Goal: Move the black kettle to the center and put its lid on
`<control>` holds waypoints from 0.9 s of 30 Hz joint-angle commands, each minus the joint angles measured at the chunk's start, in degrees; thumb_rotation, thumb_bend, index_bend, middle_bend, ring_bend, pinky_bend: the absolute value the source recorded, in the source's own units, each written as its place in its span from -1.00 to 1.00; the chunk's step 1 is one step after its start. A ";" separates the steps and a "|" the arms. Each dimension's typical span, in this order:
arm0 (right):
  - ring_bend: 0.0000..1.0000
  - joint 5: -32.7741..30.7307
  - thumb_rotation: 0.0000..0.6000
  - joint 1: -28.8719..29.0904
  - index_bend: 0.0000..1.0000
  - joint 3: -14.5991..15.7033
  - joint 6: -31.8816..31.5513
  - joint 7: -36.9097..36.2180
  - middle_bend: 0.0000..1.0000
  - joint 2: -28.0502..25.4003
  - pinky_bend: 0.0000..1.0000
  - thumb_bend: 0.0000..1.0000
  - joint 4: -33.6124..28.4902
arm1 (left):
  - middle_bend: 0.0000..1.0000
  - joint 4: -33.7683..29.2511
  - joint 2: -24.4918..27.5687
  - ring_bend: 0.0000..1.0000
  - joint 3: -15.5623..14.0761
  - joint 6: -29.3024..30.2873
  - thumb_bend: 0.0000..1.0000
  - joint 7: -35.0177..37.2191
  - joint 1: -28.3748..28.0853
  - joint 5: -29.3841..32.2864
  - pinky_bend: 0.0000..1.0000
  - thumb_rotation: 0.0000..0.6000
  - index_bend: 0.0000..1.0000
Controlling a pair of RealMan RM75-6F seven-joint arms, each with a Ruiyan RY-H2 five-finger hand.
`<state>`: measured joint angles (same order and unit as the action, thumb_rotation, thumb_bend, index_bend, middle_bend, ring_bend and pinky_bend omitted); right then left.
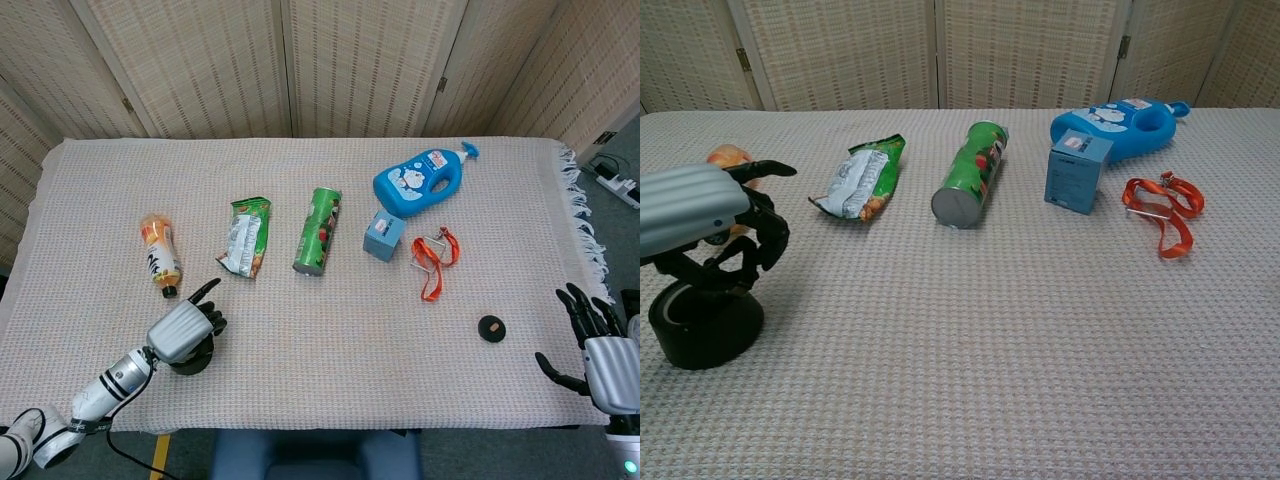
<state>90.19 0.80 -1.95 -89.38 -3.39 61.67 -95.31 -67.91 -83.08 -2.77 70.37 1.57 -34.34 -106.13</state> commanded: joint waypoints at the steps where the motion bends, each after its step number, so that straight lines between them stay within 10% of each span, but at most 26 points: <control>1: -0.57 0.01 1.00 -0.08 -1.00 0.02 -0.09 -0.02 -0.88 -0.02 -0.81 -0.39 -0.05 | 0.14 0.86 -0.58 -0.09 -0.29 0.97 -0.28 0.92 -0.34 -0.21 -0.96 1.00 0.15; 27: -0.57 0.50 1.00 -0.64 -1.00 -0.04 -1.22 -2.12 -0.87 0.07 -0.81 -0.39 1.24 | 0.29 -8.55 2.42 0.05 3.78 7.88 0.00 4.54 -3.43 0.89 -0.90 1.00 0.29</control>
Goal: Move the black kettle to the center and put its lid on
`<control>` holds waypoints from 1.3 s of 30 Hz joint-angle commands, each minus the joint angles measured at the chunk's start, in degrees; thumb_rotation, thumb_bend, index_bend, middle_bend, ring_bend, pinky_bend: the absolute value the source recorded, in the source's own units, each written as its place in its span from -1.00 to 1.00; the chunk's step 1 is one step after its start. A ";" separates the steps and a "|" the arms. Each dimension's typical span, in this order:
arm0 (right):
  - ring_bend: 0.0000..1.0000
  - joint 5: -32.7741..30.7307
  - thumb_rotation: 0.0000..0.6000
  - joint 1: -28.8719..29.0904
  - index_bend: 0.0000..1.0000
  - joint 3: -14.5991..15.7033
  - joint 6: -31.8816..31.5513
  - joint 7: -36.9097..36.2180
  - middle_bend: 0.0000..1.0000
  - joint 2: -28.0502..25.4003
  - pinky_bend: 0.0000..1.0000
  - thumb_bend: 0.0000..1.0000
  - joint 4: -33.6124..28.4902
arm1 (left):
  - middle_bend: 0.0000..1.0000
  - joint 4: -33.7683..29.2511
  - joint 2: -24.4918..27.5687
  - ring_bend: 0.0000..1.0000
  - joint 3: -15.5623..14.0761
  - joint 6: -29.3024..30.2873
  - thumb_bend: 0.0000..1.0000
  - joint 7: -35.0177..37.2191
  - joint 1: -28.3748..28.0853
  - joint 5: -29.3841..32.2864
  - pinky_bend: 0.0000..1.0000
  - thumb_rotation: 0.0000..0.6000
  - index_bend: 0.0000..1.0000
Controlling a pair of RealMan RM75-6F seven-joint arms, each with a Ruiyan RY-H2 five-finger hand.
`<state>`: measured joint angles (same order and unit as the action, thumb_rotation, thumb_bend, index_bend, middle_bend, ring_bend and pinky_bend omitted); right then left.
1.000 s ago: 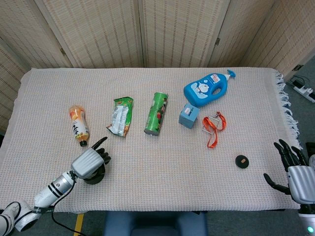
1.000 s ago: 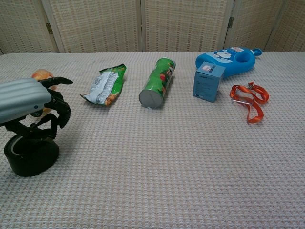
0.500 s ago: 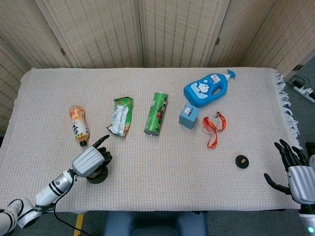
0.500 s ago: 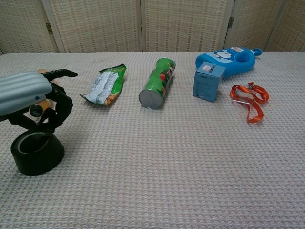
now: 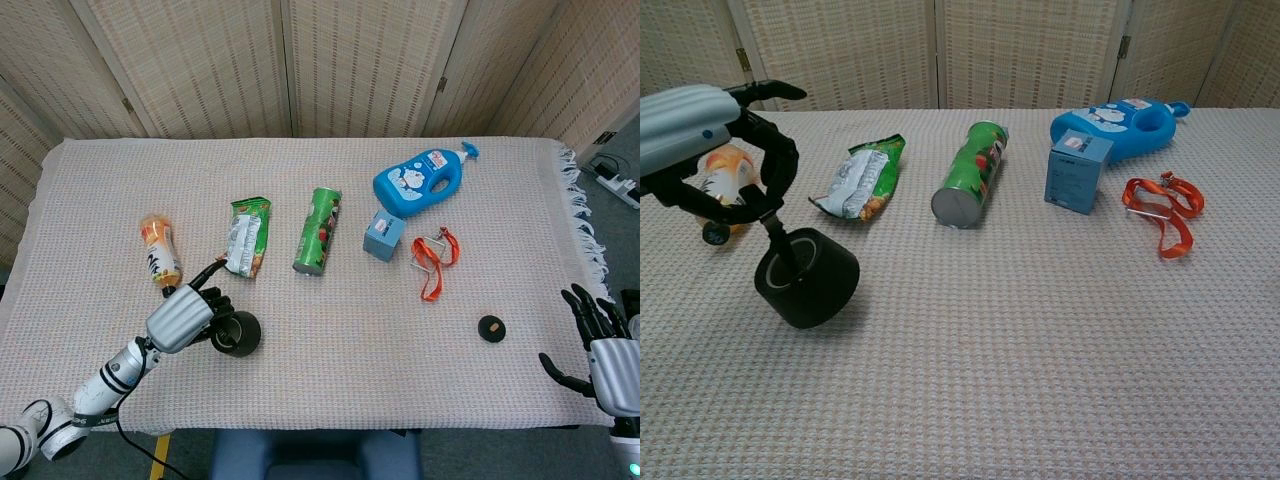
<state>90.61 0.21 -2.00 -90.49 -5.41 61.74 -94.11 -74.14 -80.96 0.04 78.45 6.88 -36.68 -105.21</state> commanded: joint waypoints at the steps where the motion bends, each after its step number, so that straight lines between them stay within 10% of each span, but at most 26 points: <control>1: -0.57 0.14 1.00 -0.07 -1.00 0.02 -0.16 -0.18 -0.87 0.00 -0.81 -0.39 0.09 | 0.29 -3.06 0.21 0.05 1.21 -0.44 0.00 -1.23 -1.48 -0.15 -0.90 1.00 0.29; 16: -0.57 0.30 1.00 -0.86 -1.00 0.40 -0.93 -1.45 -0.87 -0.01 -0.81 -0.39 1.16 | 0.29 -9.66 -4.56 0.04 5.94 -9.24 0.00 -9.53 -10.00 0.36 -0.92 1.00 0.29; 39: -0.57 -2.26 1.00 -0.83 -1.00 -0.25 0.77 -2.73 -0.87 -0.18 -0.81 -0.39 2.49 | 0.29 -0.50 -19.11 0.00 13.62 -24.02 0.00 -18.17 -23.87 10.67 -0.96 1.00 0.28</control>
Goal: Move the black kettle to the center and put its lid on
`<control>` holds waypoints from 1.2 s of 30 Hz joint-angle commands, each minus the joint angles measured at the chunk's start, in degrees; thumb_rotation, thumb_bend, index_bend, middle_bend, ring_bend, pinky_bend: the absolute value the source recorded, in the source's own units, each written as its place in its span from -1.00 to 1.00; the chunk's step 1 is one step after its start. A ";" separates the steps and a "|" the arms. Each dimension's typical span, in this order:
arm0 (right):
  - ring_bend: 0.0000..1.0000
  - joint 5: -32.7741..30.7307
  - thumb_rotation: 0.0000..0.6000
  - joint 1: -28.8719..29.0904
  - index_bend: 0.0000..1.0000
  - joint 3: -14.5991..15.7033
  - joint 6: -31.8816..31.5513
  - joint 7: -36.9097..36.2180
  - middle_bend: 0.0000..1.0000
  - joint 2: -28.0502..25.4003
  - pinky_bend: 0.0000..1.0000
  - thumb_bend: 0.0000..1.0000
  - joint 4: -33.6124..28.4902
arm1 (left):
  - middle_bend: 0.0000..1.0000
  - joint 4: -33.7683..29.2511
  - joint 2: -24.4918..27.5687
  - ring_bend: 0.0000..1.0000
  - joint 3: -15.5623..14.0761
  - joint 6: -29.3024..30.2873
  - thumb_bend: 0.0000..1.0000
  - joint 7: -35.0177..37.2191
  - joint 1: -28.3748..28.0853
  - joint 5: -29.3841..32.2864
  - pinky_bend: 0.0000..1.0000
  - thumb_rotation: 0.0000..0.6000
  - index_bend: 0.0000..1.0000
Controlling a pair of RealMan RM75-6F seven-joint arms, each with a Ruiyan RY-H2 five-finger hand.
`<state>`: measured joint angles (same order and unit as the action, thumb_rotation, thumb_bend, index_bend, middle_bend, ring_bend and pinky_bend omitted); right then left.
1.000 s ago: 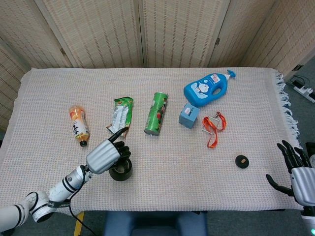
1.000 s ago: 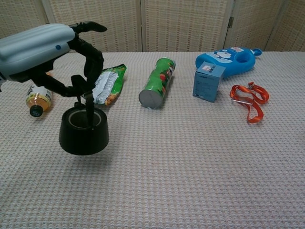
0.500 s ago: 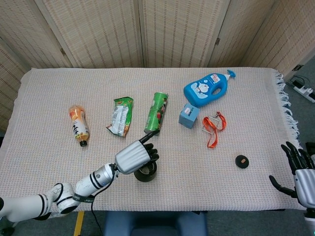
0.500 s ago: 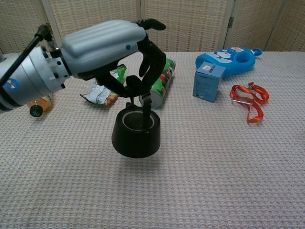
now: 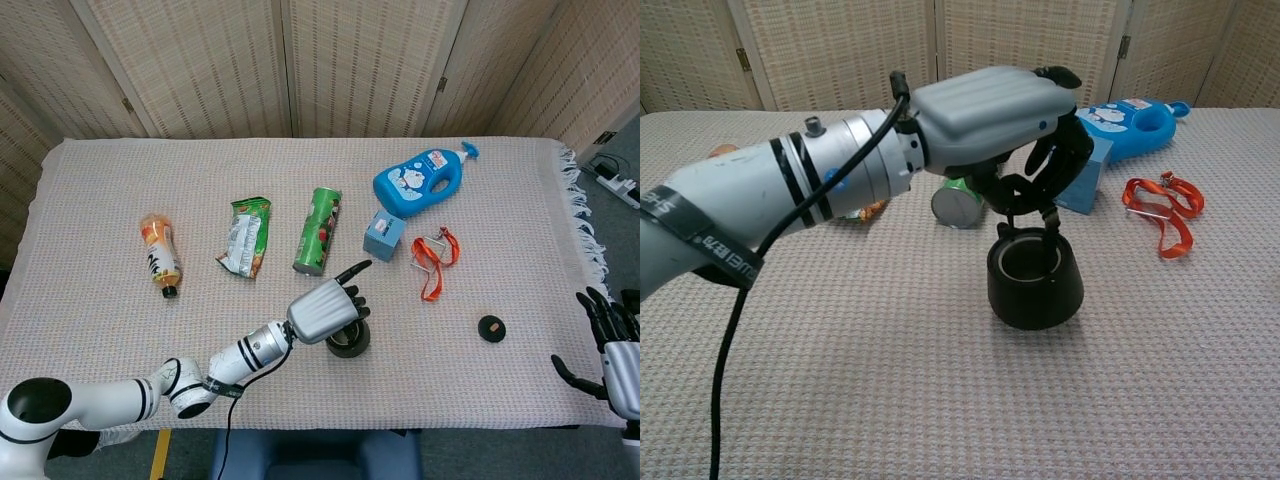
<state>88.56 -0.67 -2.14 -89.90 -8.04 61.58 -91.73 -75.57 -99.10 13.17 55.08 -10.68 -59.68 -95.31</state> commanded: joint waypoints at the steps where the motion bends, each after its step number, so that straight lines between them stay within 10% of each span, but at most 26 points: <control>1: -0.57 -0.37 1.00 0.11 -1.00 -0.18 0.32 -0.19 -0.87 -0.03 -0.81 -0.39 0.17 | 0.29 1.60 -1.67 0.00 0.74 -0.97 0.00 -0.87 -1.38 1.26 -0.96 1.00 0.28; 24: -0.57 -1.70 1.00 0.33 -1.00 -0.54 1.69 -1.67 -0.86 0.54 -0.81 -0.39 1.65 | 0.29 11.74 -10.91 -0.05 1.28 -0.94 0.00 -2.59 -6.07 6.51 -0.97 1.00 0.17; 36: -0.57 -1.35 1.00 0.31 -1.00 -0.60 1.45 -2.15 -0.86 0.60 -0.81 -0.39 2.01 | -0.87 2.83 -8.35 -0.87 1.87 -5.19 -0.19 -15.16 -3.58 17.24 -1.00 1.00 -0.94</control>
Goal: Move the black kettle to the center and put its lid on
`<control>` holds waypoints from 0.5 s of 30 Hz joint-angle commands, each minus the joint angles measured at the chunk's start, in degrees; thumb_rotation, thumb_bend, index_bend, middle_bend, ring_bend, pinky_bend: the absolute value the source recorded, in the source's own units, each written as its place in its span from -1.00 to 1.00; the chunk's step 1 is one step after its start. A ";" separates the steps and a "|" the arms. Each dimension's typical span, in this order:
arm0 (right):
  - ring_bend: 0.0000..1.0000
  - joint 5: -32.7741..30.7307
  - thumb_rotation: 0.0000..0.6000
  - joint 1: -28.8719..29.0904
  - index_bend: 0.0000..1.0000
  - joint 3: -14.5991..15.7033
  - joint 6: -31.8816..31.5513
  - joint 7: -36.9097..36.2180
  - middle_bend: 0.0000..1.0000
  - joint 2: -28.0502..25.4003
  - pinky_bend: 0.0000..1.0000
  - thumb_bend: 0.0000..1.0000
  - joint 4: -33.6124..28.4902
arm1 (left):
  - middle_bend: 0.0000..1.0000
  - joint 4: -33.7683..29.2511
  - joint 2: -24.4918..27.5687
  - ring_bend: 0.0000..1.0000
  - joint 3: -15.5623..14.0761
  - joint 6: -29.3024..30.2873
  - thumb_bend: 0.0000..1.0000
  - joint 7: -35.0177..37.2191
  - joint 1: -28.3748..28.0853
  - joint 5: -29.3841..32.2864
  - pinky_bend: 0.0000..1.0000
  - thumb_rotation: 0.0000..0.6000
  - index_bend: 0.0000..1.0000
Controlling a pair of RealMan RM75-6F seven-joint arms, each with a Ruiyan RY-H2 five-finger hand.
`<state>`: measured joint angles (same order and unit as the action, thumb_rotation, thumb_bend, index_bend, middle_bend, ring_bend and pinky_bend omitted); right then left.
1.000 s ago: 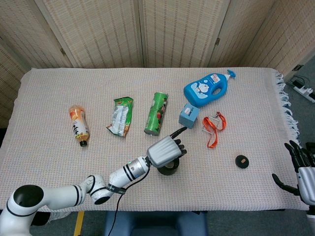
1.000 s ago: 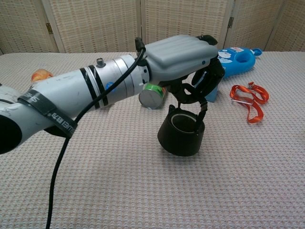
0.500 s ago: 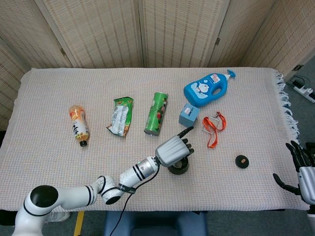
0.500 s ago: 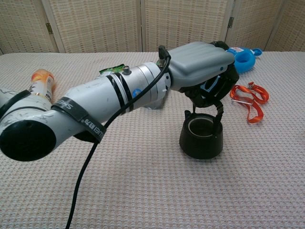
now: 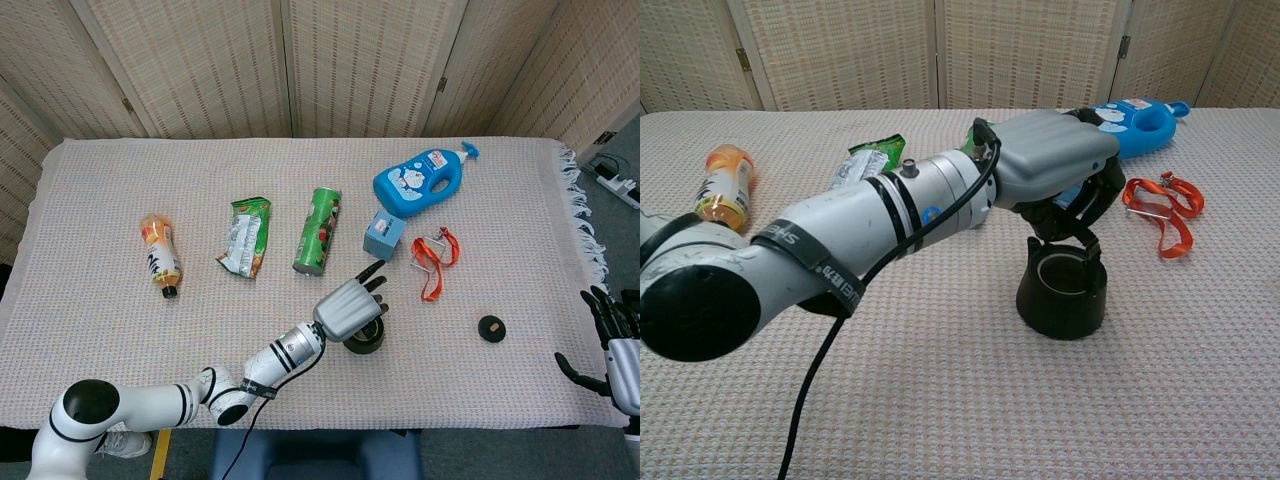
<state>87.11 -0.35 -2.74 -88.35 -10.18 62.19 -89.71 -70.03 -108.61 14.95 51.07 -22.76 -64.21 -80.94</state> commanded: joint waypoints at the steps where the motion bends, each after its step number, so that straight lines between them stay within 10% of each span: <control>1: -0.57 0.16 1.00 -0.01 -1.00 0.00 -0.14 0.01 -0.86 -0.02 -0.81 -0.39 -0.01 | -0.95 -3.54 1.47 -0.94 0.08 -1.40 -0.23 -4.29 1.20 3.95 -1.00 1.00 -0.98; 15: -0.57 0.50 1.00 -0.37 -1.00 0.08 -0.84 0.37 -0.86 -0.06 -0.81 -0.39 -0.38 | -1.00 -11.65 2.67 -1.00 -0.30 2.07 -0.79 -16.65 3.46 13.64 -1.00 1.00 -1.00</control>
<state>87.62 -0.71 -2.66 -89.18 -9.81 62.14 -90.09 -81.53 -106.03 14.74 53.07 -39.18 -60.80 -67.53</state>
